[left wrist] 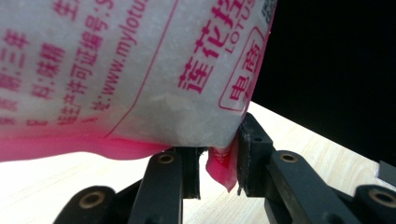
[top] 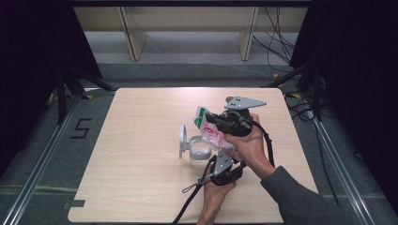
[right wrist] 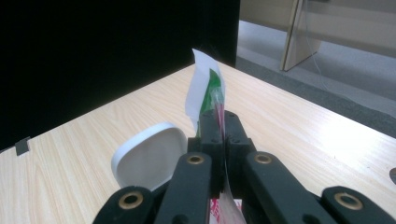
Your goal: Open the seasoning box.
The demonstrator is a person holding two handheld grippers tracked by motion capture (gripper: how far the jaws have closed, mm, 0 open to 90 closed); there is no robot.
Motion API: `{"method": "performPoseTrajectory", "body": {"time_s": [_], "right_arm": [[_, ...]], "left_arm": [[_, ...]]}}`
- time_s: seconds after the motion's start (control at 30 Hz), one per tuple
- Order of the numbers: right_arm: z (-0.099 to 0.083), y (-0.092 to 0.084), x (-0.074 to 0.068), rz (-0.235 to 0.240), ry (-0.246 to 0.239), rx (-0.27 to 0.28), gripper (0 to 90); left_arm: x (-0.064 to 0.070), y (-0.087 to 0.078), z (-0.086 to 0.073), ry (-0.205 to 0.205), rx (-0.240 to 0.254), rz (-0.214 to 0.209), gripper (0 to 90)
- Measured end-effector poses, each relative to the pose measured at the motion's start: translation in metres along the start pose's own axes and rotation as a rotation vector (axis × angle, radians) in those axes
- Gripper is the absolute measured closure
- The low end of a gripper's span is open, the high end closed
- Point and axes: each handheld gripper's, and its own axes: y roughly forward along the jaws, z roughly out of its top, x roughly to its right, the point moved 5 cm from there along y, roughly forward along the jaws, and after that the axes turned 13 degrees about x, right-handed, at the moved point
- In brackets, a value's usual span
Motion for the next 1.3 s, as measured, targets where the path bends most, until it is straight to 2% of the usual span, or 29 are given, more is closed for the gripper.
{"method": "performPoseTrajectory", "body": {"time_s": [0.07,0.13,0.17,0.2,0.5,0.6,0.73,0.77,0.83,0.9,0.93,1.0,1.03,1.1,1.2,1.23,1.3], "right_arm": [[-0.001,0.003,0.001,0.003,0.003,0.007,90.0],[-0.001,0.003,0.003,-0.009,-0.022,0.003,90.0],[-0.002,0.004,0.003,-0.011,-0.009,0.013,90.0],[-0.002,0.004,0.002,0.006,0.003,-0.002,90.0],[-0.001,0.004,0.002,0.006,-0.013,0.000,90.0],[-0.002,0.005,0.001,-0.006,-0.008,-0.021,90.0],[-0.003,0.008,0.002,-0.003,-0.035,-0.002,90.0],[-0.004,0.008,0.001,-0.003,-0.015,-0.014,90.0],[-0.004,0.008,0.001,-0.009,-0.011,-0.033,90.0],[-0.004,0.009,0.002,0.001,-0.056,-0.031,90.0],[-0.004,0.010,0.001,-0.005,-0.052,-0.030,90.0],[-0.004,0.011,0.001,0.015,-0.051,-0.030,90.0],[-0.005,0.011,-0.002,0.008,-0.020,-0.031,90.0],[-0.005,0.010,-0.002,-0.002,-0.040,-0.049,90.0],[-0.007,0.013,-0.004,-0.001,-0.036,-0.058,90.0],[-0.007,0.014,-0.004,0.013,-0.061,-0.066,90.0],[-0.008,0.015,-0.006,0.009,-0.060,-0.078,90.0]], "left_arm": [[0.000,0.000,0.000,-0.007,0.003,-0.008,72.9],[0.000,0.001,-0.001,-0.005,-0.001,-0.005,73.0],[-0.001,0.000,-0.002,-0.004,-0.005,-0.006,73.0],[-0.001,0.001,-0.002,-0.005,-0.005,-0.007,72.9],[0.000,0.000,-0.001,-0.007,0.002,-0.008,73.1],[0.001,0.000,-0.001,-0.009,0.003,-0.015,73.0],[0.001,-0.001,-0.001,-0.012,0.001,-0.012,73.0],[0.001,0.000,-0.001,-0.013,0.001,-0.013,73.0],[0.001,0.000,-0.002,-0.021,0.006,-0.015,73.1],[0.001,0.000,-0.002,-0.025,0.009,-0.016,73.1],[0.001,0.000,-0.001,-0.023,0.008,-0.014,73.1],[0.001,0.000,-0.001,-0.021,0.011,-0.012,73.1],[0.001,0.000,-0.001,-0.024,0.016,-0.013,73.2],[0.001,0.000,-0.001,-0.027,0.014,-0.015,73.2],[0.002,0.000,-0.002,-0.027,0.018,-0.015,73.2],[0.002,0.000,-0.002,-0.033,0.022,-0.016,73.3],[0.001,-0.001,-0.001,-0.035,0.019,-0.017,73.4]]}}
